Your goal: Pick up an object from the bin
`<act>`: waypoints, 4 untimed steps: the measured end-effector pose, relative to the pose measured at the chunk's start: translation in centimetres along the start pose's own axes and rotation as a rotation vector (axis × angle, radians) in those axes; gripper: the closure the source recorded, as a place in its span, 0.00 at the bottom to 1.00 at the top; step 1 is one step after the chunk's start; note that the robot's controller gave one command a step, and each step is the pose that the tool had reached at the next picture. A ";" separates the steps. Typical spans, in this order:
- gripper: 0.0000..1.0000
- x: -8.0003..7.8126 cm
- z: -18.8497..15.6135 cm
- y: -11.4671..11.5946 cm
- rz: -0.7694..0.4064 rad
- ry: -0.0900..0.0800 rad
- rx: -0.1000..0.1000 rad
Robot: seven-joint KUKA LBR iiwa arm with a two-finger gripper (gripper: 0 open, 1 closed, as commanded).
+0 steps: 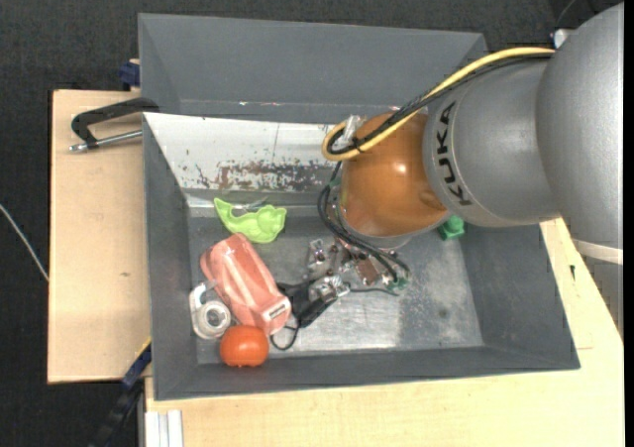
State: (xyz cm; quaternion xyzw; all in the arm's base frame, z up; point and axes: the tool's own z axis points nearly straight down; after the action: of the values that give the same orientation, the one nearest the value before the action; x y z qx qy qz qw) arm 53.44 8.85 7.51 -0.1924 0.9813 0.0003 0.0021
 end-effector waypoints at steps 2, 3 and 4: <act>1.00 -0.5 -9.6 0.5 -0.004 -0.001 0.000; 1.00 -0.5 -9.6 0.5 -0.004 -0.001 0.000; 1.00 0.0 -5.1 -1.8 -0.068 -0.005 0.001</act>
Offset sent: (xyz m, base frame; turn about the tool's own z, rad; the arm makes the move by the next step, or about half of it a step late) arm 0.0015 0.0050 0.0955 -0.0047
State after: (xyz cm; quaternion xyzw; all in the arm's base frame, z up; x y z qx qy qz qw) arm 54.06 7.20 12.61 -0.2259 0.9741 0.0003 0.0046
